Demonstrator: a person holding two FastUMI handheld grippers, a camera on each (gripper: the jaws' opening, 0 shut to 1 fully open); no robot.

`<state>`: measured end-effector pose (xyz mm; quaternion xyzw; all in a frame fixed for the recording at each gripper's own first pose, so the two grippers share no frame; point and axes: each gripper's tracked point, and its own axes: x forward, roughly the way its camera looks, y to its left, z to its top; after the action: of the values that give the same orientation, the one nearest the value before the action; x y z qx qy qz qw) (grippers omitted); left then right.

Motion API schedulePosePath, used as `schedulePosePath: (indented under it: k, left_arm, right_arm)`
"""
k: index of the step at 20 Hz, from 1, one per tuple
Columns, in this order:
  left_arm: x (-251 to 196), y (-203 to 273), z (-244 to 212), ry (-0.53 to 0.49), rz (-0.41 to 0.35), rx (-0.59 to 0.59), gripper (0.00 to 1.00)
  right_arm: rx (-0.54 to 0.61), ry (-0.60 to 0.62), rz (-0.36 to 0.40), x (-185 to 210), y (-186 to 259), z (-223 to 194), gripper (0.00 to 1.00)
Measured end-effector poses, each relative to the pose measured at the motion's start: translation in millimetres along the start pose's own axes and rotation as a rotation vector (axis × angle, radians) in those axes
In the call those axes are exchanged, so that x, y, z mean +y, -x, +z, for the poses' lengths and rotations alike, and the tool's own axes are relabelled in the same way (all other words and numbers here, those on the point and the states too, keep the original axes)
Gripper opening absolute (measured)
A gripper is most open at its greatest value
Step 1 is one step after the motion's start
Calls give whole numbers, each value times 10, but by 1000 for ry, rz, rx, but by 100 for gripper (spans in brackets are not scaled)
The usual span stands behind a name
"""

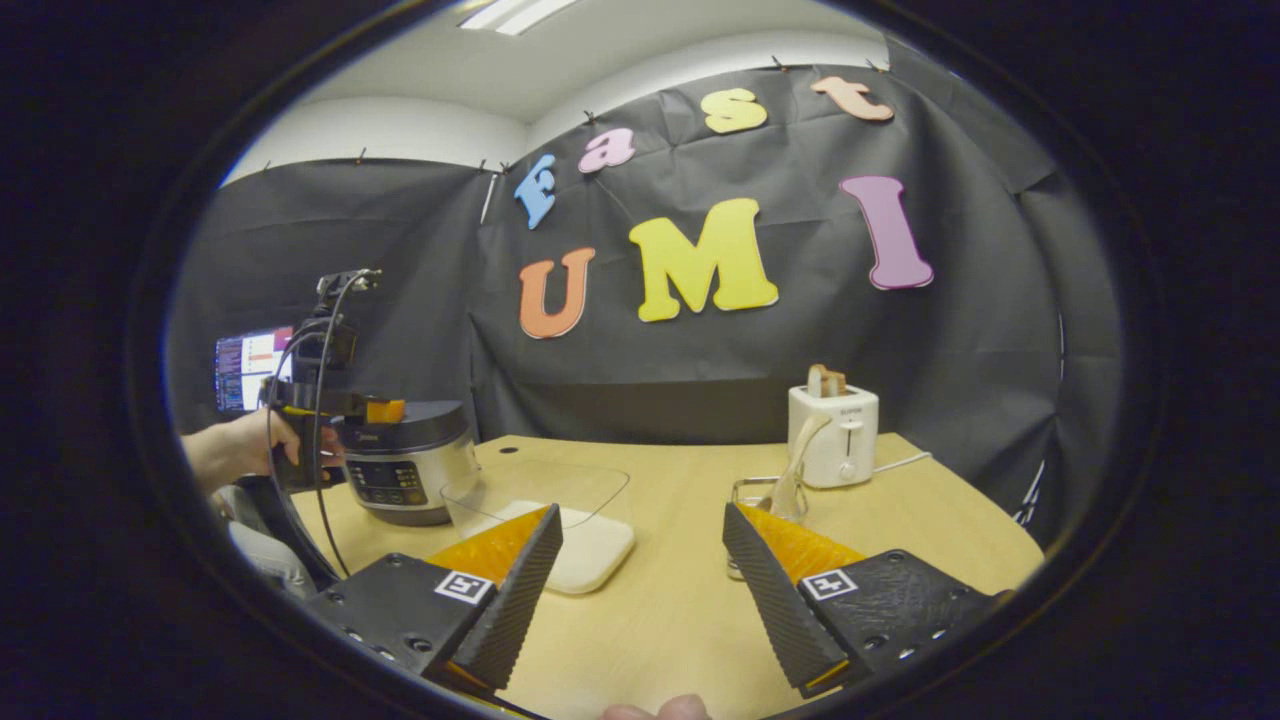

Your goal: Close the left gripper, press the button to open the rice cooker; take a wooden spoon from the chopstick holder with the right hand, scoop a spoonful of rice and pour it into the rice cooker, then put the wooden spoon back into the chopstick holder.

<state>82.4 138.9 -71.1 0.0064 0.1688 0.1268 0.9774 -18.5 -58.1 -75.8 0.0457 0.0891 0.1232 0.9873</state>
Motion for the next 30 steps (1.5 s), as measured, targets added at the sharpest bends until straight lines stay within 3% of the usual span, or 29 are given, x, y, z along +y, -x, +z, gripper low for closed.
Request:
schedulePosePath:
  k: [1,2,3,6,7,8,10,12,14,15,16,17,19,20,25,26,29,30]
  left_arm:
    - [1,4,13,-5,-7,-9,93]
    - [1,13,42,-9,-12,-19,93]
    - [14,17,55,-2,-13,-26,92]
    - [11,77,80,24,-14,-13,91]
    - [-31,132,186,52,-32,-51,90]
    - [-88,184,336,71,-45,-92,99]
    - [-119,358,618,63,-46,-182,99]
    - [-180,548,865,22,-57,-268,99]
    - [-330,758,1011,-19,-89,-339,99]
    - [-420,869,1028,-31,-113,-356,98]
    - [-512,976,1005,-35,-134,-369,98]
    - [-603,1064,964,-39,-156,-374,99]
    - [-753,1217,863,-46,-190,-381,98]
    - [-824,1292,799,-50,-205,-387,98]
    - [-1004,1572,495,3,-258,-353,99]
    - [-1046,1596,451,5,-271,-340,99]
    - [-1033,1665,413,-6,-278,-349,99]
    - [-1002,1674,418,-14,-269,-345,94]
  right_arm:
    - [7,-9,-1,1,-24,-33,92]
    - [17,-17,-3,6,-57,-62,96]
    - [23,-24,-6,14,-68,-66,92]
    - [4,-19,-41,-17,-98,51,96]
    - [-8,-10,-54,-21,-94,101,92]
    - [-23,0,-66,-24,-83,169,92]
    - [-61,19,-93,-23,-59,309,96]
    - [-93,32,-109,23,-46,430,92]
    - [-114,34,-114,94,-36,523,96]
    - [-123,35,-116,137,-11,556,92]
    - [-135,42,-126,163,15,602,96]
    - [-152,50,-138,170,46,648,92]
    - [-191,54,-155,211,114,760,96]
    - [-204,52,-156,239,133,813,92]
    - [-247,80,-184,320,225,962,100]
    - [-248,89,-188,348,231,969,96]
    - [-237,103,-181,464,226,953,96]
    - [-236,103,-180,497,227,959,96]
